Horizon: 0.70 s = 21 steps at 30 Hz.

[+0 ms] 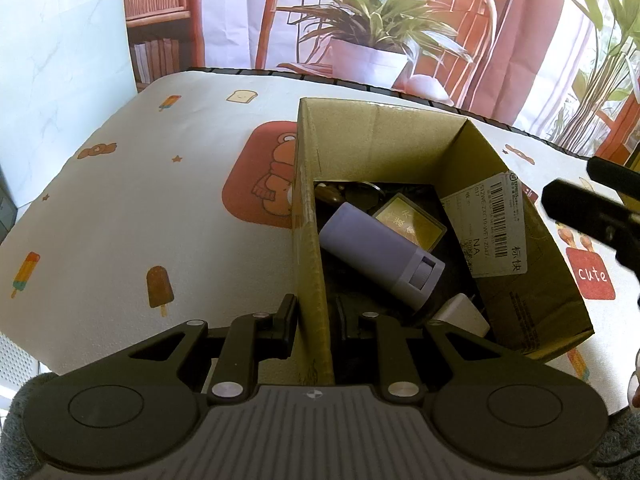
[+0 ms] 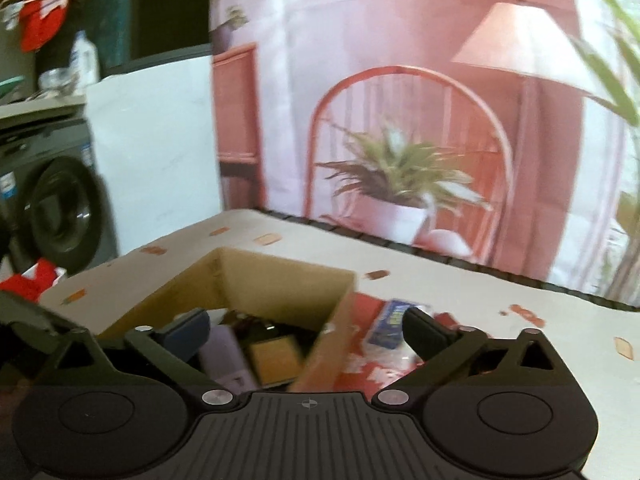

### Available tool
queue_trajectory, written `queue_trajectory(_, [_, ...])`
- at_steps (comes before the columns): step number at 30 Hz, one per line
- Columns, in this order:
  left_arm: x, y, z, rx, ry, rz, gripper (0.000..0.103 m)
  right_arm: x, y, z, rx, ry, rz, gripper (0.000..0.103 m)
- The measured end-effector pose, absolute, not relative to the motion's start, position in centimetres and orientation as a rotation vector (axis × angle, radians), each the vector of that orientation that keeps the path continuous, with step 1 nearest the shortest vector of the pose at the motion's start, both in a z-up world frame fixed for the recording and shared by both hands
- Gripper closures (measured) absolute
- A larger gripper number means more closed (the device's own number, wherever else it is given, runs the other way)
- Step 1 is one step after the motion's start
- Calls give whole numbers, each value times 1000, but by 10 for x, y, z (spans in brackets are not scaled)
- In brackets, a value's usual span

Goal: Organize rigid objects
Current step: 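Move the right gripper back toward the red lighter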

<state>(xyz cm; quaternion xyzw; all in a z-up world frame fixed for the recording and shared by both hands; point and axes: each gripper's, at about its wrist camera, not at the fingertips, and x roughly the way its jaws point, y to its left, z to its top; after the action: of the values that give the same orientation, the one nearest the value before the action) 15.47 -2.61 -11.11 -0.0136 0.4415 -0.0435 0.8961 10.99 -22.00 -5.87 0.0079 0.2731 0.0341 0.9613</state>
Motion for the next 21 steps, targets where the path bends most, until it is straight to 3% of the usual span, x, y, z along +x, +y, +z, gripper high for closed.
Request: queue_trajectory(21, [155,-26,-111,-28,915,-89,83,99,-289,-108,151,559,-284,0])
